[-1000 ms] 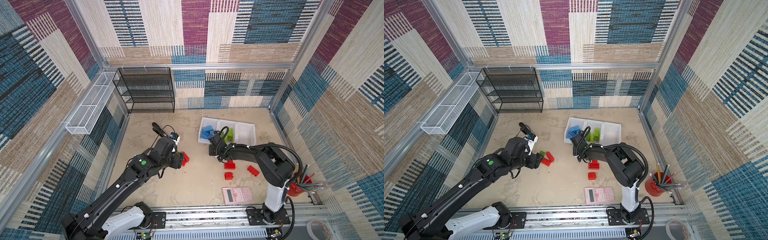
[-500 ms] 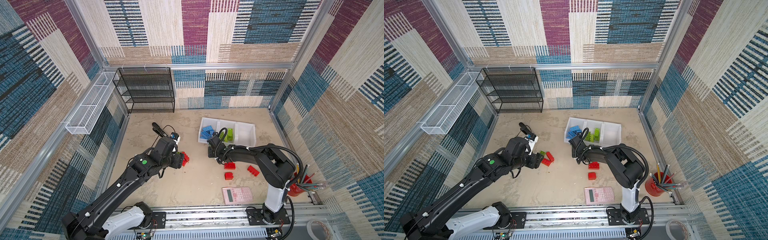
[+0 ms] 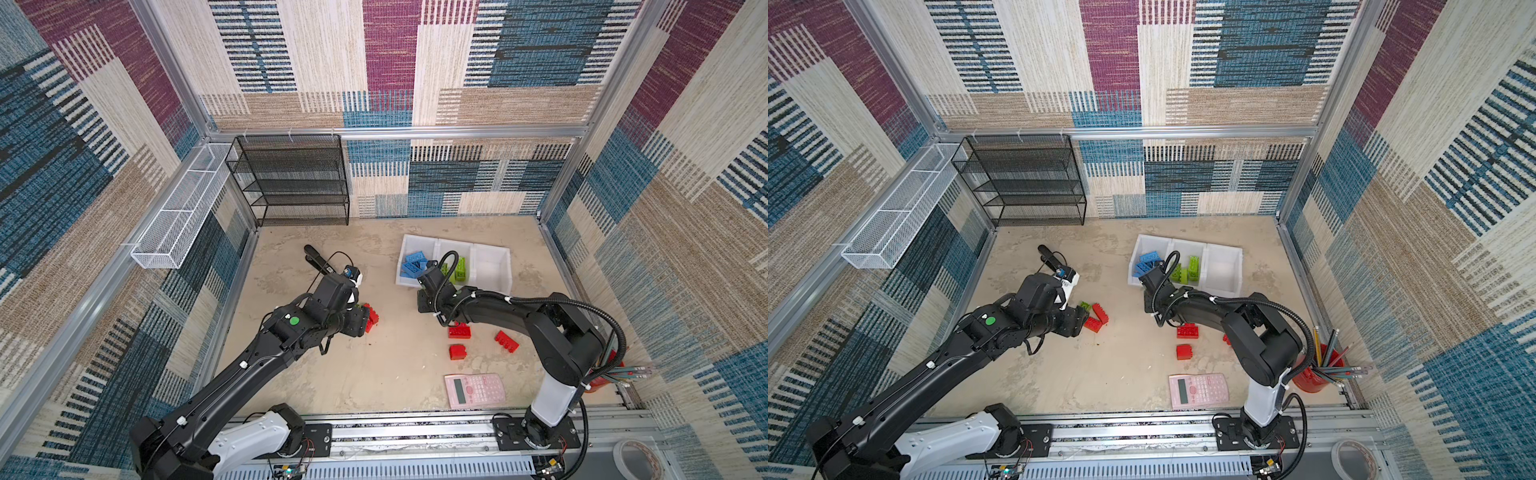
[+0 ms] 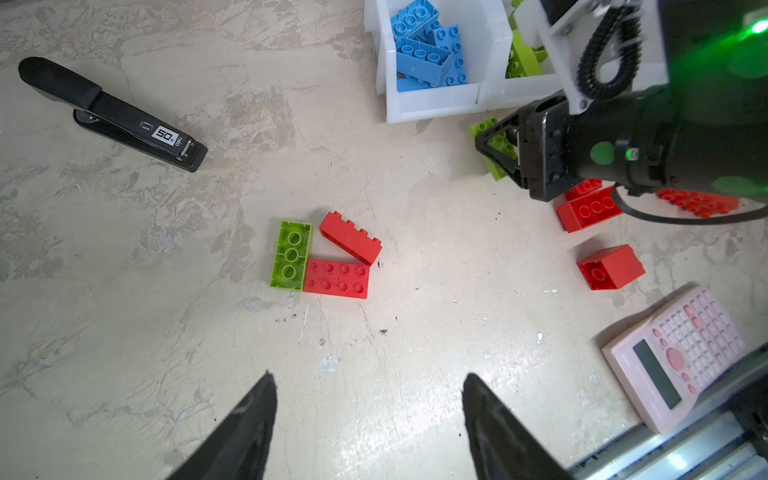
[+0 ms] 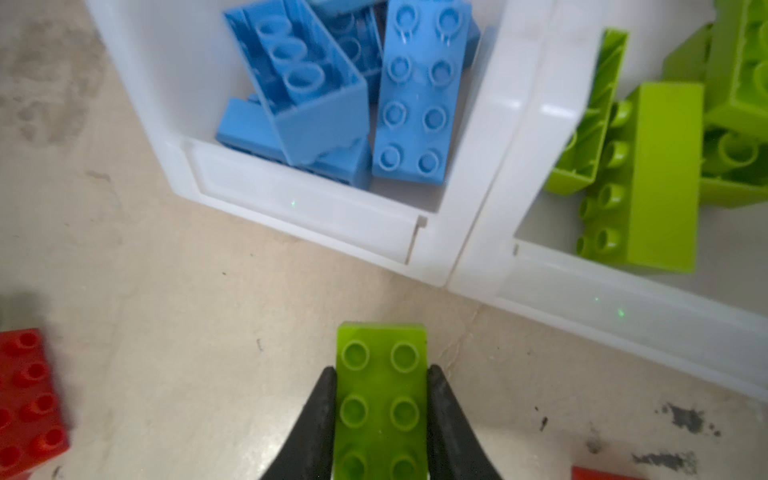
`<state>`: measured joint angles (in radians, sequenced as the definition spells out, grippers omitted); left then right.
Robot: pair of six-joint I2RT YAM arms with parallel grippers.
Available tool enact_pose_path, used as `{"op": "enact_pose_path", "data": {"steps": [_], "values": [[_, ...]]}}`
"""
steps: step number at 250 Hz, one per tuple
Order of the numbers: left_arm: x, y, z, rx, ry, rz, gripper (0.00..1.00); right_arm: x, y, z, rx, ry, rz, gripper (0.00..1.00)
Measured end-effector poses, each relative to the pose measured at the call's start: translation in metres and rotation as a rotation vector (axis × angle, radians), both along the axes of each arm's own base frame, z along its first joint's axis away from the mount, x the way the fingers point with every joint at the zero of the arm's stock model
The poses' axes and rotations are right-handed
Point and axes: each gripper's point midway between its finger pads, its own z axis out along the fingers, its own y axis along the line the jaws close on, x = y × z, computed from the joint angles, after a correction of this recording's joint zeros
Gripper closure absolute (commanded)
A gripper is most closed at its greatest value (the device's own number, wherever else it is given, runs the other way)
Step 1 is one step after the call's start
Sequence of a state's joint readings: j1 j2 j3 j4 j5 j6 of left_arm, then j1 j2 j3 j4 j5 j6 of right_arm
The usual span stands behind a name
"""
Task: Sort the legos into containers by color
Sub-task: 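Lift the lime-green brick over the middle compartment and open the right gripper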
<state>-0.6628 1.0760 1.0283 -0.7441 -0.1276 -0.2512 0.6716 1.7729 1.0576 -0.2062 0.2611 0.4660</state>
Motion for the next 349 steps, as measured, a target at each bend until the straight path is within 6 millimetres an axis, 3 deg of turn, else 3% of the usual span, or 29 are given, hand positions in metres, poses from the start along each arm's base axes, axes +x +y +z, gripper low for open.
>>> {"op": "enact_pose_path", "data": {"steps": [55,153,241,292,349], "values": [[0.002,-0.001,-0.006,0.011,0.019,0.003,0.28,0.02,-0.002,0.035,0.052,-0.058,0.019,0.73],[0.006,0.001,-0.013,0.045,0.026,0.019,0.28,0.07,-0.066,0.065,0.121,-0.101,-0.079,0.71],[0.009,0.005,-0.021,0.09,0.045,0.033,0.28,0.1,-0.085,0.061,0.142,-0.095,-0.11,0.63],[0.012,0.009,-0.03,0.134,0.068,0.048,0.27,0.105,-0.088,0.061,0.155,-0.091,-0.111,0.48],[0.021,0.011,-0.045,0.173,0.125,0.071,0.34,0.1,-0.095,0.071,0.17,-0.108,-0.116,0.42]]}}
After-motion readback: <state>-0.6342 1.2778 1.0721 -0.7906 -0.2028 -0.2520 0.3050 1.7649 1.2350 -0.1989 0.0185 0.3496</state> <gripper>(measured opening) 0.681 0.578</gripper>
